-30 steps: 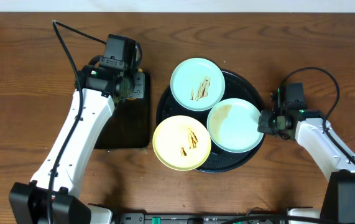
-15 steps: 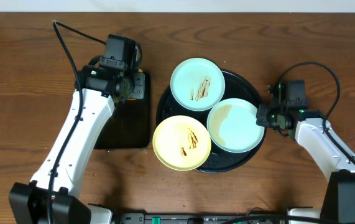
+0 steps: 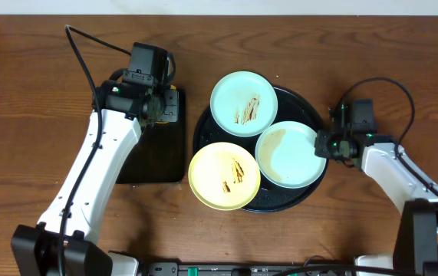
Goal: Clean dirty plates on tray and stack at the side
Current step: 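Move the sponge back above the black tray with the left gripper, then lift the cleaned blue plate with the right gripper and carry it right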
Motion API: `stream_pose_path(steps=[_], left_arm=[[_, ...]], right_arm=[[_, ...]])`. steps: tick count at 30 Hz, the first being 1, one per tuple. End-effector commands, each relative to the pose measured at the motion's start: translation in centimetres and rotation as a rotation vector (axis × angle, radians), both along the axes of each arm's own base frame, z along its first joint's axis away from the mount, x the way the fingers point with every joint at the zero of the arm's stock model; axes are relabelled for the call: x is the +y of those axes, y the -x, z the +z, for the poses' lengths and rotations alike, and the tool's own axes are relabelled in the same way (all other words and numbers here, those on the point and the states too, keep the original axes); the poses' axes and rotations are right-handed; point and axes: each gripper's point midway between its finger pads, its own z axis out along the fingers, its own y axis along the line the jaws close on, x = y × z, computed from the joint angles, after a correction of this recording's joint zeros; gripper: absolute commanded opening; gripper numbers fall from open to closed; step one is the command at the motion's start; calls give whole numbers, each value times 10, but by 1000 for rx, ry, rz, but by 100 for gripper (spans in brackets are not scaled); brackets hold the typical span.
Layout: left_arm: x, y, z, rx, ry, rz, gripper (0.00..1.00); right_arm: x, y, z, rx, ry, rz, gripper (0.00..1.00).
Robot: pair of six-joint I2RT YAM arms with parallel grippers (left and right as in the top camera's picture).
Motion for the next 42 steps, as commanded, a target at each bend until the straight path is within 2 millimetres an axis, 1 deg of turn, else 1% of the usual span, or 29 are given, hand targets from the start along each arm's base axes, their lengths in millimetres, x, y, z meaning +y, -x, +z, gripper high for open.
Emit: stream_pose_path(steps=[1, 4, 11, 13, 14, 19, 21, 23, 25, 30, 34, 38, 40, 42], left_arm=[[3, 0, 6, -14, 4, 16, 8], [3, 0, 6, -14, 4, 16, 8], [3, 0, 6, -14, 4, 16, 8], [3, 0, 6, -14, 4, 16, 8], [3, 0, 6, -14, 4, 16, 8], [3, 0, 6, -14, 4, 16, 8], [3, 0, 6, -14, 4, 16, 8], [3, 0, 6, -14, 4, 16, 8], [2, 0, 6, -14, 6, 15, 8], [2, 0, 6, -14, 6, 15, 8], [2, 0, 6, -13, 7, 15, 8], [2, 0, 6, -13, 7, 15, 8], [2, 0, 6, -14, 6, 15, 8], [2, 0, 6, -14, 6, 15, 8]], right_arm=[[5, 7, -14, 50, -17, 24, 27], [7, 11, -19, 72, -28, 28, 18], [5, 14, -20, 88, -20, 25, 12], [0, 16, -22, 98, 7, 14, 6], [-2, 17, -23, 100, 20, 11, 2], [-7, 16, -22, 94, 45, 2, 1], [-8, 12, -18, 78, 47, 0, 1], [-9, 6, -8, 46, 53, 7, 1], [-13, -4, 8, -3, 66, 2, 1], [-37, -21, 52, -126, 193, -36, 1], [-47, -24, 76, -199, 288, 18, 1], [-56, -25, 93, -244, 386, 53, 1], [-57, -25, 104, -272, 421, 50, 1], [-51, -26, 116, -309, 438, 71, 1]])
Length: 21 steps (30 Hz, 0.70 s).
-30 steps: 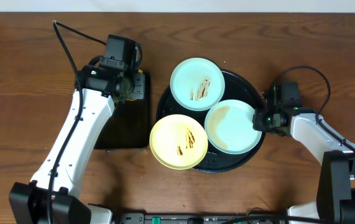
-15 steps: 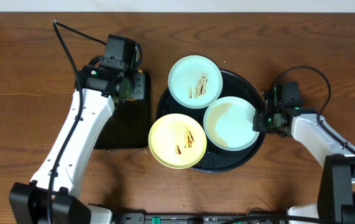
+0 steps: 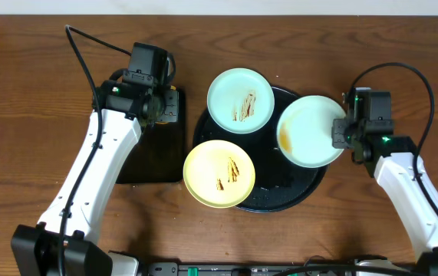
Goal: Clean dirty plates on tray and stack at the side
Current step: 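Lift the cleaned blue plate with the right gripper and carry it right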
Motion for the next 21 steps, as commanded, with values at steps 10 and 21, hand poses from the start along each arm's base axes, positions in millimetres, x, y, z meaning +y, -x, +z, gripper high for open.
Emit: stream_pose_path(steps=[10, 21], left_arm=[[2, 0, 6, -15, 7, 15, 8], [2, 0, 6, -15, 7, 15, 8]], right_arm=[[22, -3, 71, -162, 375, 153, 1], [74, 6, 110, -292, 669, 242, 1]])
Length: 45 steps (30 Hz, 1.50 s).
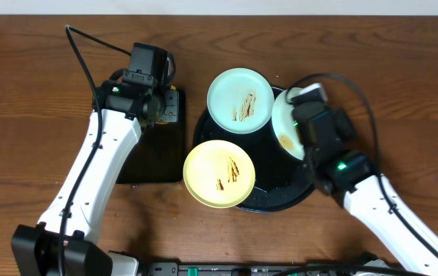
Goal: Clean dirty plates on tray and stack at the side
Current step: 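Lift the cleaned blue plate with the right gripper and carry it right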
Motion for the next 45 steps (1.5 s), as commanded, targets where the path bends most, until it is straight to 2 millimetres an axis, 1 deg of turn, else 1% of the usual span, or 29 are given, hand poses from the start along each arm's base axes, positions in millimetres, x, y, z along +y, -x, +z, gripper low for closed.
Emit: stream_pose_path(steps=[1, 3, 6, 10, 13, 18, 20, 22, 24, 26, 28, 31, 34, 38, 41, 45], left_arm=[[2, 0, 6, -15, 6, 15, 8], [2, 0, 6, -15, 7, 15, 8], [2, 0, 6, -15, 7, 15, 8], [2, 0, 6, -15, 6, 15, 8], [2, 0, 6, -15, 7, 15, 8], [2, 0, 6, -15, 7, 15, 8], [2, 0, 6, -15, 6, 15, 8], [2, 0, 6, -15, 6, 15, 8], [2, 0, 6, -15, 7, 15, 8], [2, 0, 6, -15, 6, 15, 8], [2, 0, 6, -15, 6, 15, 8], [2, 0, 6, -15, 6, 15, 8], [2, 0, 6, -15, 6, 15, 8], [2, 0, 6, -15, 6, 15, 8], [2, 0, 6, -13, 6, 15, 8], [3, 1, 6, -10, 5, 15, 8]], right_arm=[[5, 3, 30, -75, 144, -2, 1], [15, 6, 37, -95, 192, 22, 1], [20, 8, 47, -128, 244, 26, 1], [16, 8, 59, -172, 283, -14, 1], [15, 8, 63, -191, 279, -32, 1], [15, 7, 64, -200, 265, -38, 1], [12, 7, 63, -218, 220, -70, 1], [4, 7, 60, -241, 147, -129, 1], [-5, 8, 52, -250, 52, -191, 1], [-12, 8, 38, -222, -38, -227, 1], [-23, 7, 23, -181, -132, -272, 1], [-46, 2, 11, -148, -224, -343, 1], [-78, -2, 5, -136, -281, -423, 1], [-121, -1, -6, -113, -368, -537, 1], [-153, 10, -16, -97, -438, -654, 1], [-194, 33, -34, -69, -503, -828, 1]])
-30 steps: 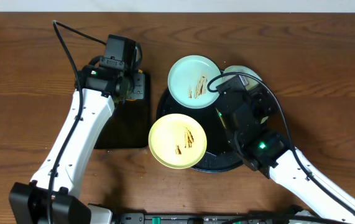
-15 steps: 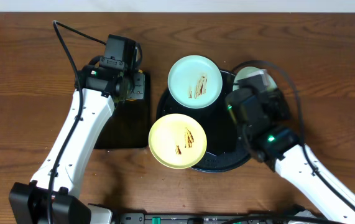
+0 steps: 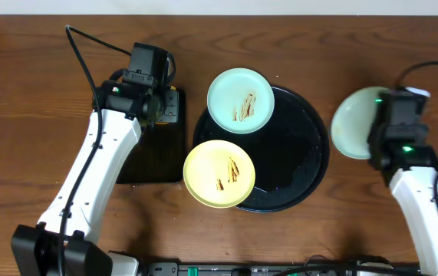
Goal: Clean dirty plates on tray and stack at the side
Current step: 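Lift the cleaned blue plate with the right gripper and carry it right, then set the blue plate on the table and release the right gripper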
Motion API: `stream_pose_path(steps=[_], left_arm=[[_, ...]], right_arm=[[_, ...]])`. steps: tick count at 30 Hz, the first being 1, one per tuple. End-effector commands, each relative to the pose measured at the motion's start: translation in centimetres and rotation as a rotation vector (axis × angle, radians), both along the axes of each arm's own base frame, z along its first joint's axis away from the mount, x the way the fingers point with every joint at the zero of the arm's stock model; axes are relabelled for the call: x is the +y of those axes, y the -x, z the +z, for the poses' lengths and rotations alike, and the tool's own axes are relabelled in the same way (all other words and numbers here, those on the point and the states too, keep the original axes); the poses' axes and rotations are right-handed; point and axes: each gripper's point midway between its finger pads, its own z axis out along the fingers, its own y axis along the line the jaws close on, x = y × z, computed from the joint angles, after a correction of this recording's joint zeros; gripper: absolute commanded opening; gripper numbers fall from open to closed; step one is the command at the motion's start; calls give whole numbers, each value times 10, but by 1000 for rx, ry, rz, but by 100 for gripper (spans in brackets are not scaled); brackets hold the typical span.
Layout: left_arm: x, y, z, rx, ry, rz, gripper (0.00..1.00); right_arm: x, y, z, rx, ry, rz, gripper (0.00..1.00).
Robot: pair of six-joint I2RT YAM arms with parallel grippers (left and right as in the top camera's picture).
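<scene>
A black round tray [image 3: 291, 165] lies mid-table. A pale teal plate [image 3: 240, 101] with brown streaks rests on its upper left rim. A yellow plate [image 3: 219, 174], also streaked brown, overhangs its lower left rim. My right gripper [image 3: 373, 134] is shut on the edge of a pale green plate [image 3: 350, 123], held just off the tray's right side above the table. My left gripper [image 3: 163, 107] sits over the black mat by a yellow sponge [image 3: 174, 103]; its fingers are hidden under the wrist.
A black mat [image 3: 153, 153] lies left of the tray under the left arm. Cables loop from both arms. The brown table [image 3: 34, 115] runs wide on the left, and the wall edge borders the top.
The right arm has swung from over the tray's upper right out to the right. The pale green plate it holds is now off the tray, beside it. The left arm is unchanged.
The pale green plate first lay on the tray's right side with my right gripper at its rim. Then it was raised at the tray's right edge, then held tilted over the tray, and now beside the tray. The other two plates shifted slightly early on.
</scene>
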Motion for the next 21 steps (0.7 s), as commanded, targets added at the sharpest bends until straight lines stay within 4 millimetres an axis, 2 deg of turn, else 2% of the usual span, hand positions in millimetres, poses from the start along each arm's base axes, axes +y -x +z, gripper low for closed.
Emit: stream_pose_path(steps=[1, 6, 13, 18, 21], left_arm=[[2, 0, 6, -12, 6, 15, 8], [3, 1, 6, -11, 6, 15, 8], [3, 1, 5, -8, 5, 15, 8], [3, 3, 5, -1, 3, 15, 8], [3, 3, 5, -1, 3, 15, 8]], right_arm=[[-21, 10, -7, -42, -120, -132, 1], [-47, 27, -34, -22, -213, -255, 1], [-64, 8, -60, -54, -295, -278, 1], [-69, 3, -84, -11, -295, -293, 1], [-70, 0, -90, -7, -294, -290, 1]])
